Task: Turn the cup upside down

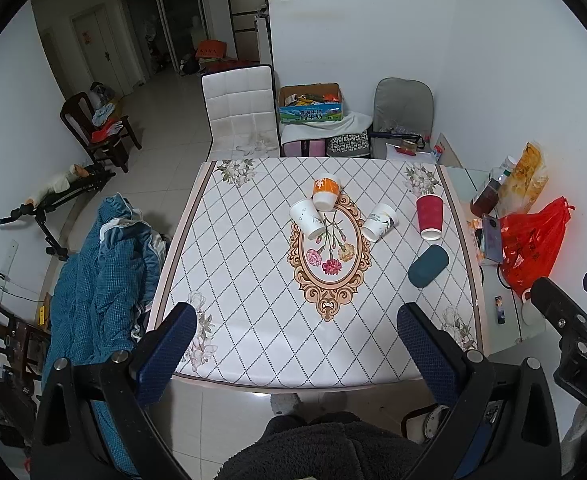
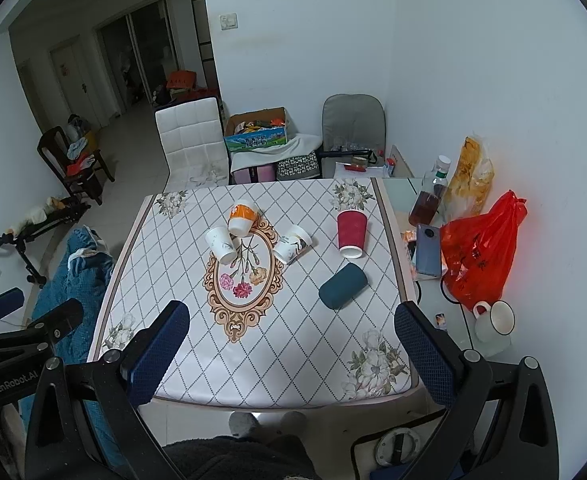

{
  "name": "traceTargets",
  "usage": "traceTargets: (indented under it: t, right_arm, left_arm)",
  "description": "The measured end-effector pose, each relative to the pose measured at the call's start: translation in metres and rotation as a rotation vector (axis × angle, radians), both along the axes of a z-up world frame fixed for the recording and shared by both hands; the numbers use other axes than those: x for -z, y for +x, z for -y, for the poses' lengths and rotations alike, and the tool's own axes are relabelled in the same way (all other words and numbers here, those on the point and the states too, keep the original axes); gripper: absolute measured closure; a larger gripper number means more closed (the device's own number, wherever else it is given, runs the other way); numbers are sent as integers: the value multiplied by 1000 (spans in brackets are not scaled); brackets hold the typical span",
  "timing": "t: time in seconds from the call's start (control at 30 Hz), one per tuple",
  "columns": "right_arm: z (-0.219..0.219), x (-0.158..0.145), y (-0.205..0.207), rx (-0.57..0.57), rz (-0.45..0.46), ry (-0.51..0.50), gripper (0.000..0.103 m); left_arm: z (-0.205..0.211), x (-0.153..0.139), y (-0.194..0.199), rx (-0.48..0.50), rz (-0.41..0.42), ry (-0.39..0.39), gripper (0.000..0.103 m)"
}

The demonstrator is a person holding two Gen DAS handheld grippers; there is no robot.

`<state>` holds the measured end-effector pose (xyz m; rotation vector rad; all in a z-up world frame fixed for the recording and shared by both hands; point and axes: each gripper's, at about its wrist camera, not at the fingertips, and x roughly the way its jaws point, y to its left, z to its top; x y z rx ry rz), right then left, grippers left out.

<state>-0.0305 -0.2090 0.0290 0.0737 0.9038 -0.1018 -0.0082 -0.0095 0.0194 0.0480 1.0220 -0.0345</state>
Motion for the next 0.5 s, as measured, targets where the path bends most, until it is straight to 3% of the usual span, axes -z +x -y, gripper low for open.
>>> traceTargets:
  t: [0.5]
  right_arm:
    - [-2, 1, -1, 1, 3, -3, 0]
  left_arm:
    - [-1, 0, -1, 1, 3, -2, 0]
